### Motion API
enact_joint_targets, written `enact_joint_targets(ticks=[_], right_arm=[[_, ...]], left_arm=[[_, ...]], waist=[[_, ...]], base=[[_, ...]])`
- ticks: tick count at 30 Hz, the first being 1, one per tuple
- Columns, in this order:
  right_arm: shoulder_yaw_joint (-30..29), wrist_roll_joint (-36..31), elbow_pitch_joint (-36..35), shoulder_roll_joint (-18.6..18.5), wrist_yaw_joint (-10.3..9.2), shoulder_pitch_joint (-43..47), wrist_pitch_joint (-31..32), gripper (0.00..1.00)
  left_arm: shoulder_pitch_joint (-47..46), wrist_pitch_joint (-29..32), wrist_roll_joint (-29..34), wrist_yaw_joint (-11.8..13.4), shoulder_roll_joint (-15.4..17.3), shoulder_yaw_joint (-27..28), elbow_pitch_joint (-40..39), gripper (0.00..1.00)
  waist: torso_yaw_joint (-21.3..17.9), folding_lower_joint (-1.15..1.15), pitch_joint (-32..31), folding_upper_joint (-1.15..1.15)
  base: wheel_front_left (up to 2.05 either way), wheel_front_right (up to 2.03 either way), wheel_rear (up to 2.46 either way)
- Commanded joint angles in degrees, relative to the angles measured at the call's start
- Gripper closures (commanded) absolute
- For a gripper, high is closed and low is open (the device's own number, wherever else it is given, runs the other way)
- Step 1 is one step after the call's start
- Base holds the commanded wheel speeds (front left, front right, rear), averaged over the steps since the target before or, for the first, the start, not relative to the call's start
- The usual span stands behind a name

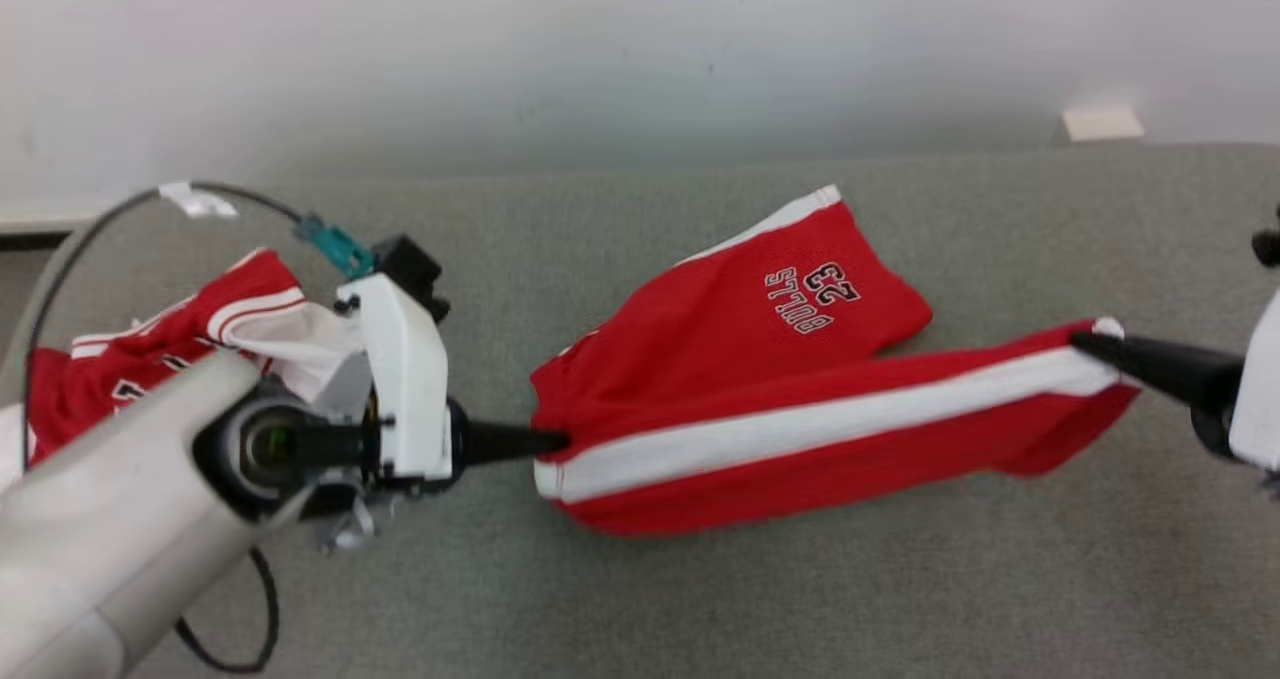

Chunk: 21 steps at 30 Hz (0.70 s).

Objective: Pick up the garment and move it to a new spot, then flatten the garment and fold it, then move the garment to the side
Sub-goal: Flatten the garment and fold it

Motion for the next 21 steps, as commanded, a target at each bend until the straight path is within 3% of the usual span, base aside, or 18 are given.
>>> enact_joint_targets(ticks=[1, 7, 21], right_arm=[[-0.3, 1.0, 2.7, 1.7, -0.13, -2.5, 1.7, 1.00], [-1.0, 1.0, 14.2, 7.2, -0.13, -11.5, 5.5, 1.00], [-0.4, -5.3, 32.4, 17.8, -0.14, -24.7, 3.4, 1.00]], left_arm=[[-1.8, 1.4, -0.8, 0.5, -0.4, 0.3, 1.3, 1.00], [-9.3, 6.0, -1.1, 1.1, -3.3, 1.6, 6.1, 1.00], [-19.1, 9.4, -1.4, 2.5, -6.9, 4.4, 14.7, 1.00]], waist=[[1.1, 0.01, 4.1, 0.00], [3.4, 0.01, 10.5, 0.00], [5.5, 0.01, 19.5, 0.00]], base=[[0.00, 0.00, 0.00], [0.00, 0.00, 0.00], [0.00, 0.00, 0.00]])
